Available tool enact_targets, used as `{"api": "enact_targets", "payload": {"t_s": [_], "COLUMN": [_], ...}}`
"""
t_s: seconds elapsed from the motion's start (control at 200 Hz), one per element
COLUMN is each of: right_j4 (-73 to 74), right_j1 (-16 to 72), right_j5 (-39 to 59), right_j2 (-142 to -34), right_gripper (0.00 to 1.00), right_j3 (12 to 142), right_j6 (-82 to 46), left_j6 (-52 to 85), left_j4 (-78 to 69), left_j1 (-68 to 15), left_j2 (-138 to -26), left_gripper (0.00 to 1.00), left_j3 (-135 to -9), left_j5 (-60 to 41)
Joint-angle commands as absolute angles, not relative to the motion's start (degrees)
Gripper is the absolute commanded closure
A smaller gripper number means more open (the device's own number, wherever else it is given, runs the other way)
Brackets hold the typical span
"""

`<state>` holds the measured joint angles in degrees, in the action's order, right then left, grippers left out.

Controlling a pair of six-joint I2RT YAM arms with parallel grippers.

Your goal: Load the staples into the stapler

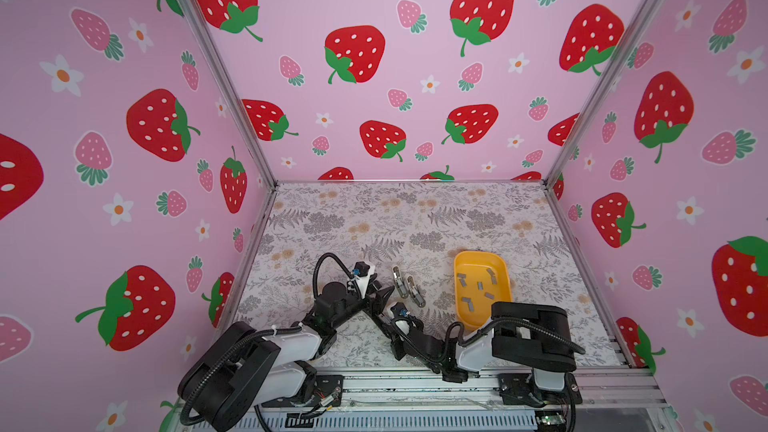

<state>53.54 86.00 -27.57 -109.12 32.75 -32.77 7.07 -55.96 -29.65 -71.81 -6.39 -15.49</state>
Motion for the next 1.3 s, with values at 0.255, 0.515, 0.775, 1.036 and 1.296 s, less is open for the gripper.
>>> {"api": "enact_targets", "payload": {"t_s": [0.255,0.515,0.775,1.036,1.296], "right_j4": [55.1,58.0,59.3,59.2,58.8], "right_j1": [87.2,87.3,87.4,87.7,87.9], "right_j5": [-29.0,-29.5,-29.6,-29.9,-30.1], "right_j2": [-110.5,-110.6,-110.6,-110.8,-110.9], "right_gripper": [1.0,0.99,0.97,0.95,0.95], "right_j3": [30.6,29.4,28.7,29.0,29.3], "right_j6": [-32.5,-32.1,-31.9,-31.8,-31.9], "left_j6": [5.0,4.0,7.6,10.2,10.3], "left_j4": [-61.6,-60.0,-49.1,-41.0,-40.2], "left_j1": [-30.8,-32.3,-32.5,-32.5,-32.5], "left_j2": [-70.1,-64.7,-53.5,-40.4,-37.1], "left_gripper": [0.07,0.01,0.01,0.01,0.01], "left_j3": [-4.6,-2.9,-3.8,-2.4,-1.0], "left_j5": [-13.2,-12.2,-5.1,-2.4,-0.2]}}
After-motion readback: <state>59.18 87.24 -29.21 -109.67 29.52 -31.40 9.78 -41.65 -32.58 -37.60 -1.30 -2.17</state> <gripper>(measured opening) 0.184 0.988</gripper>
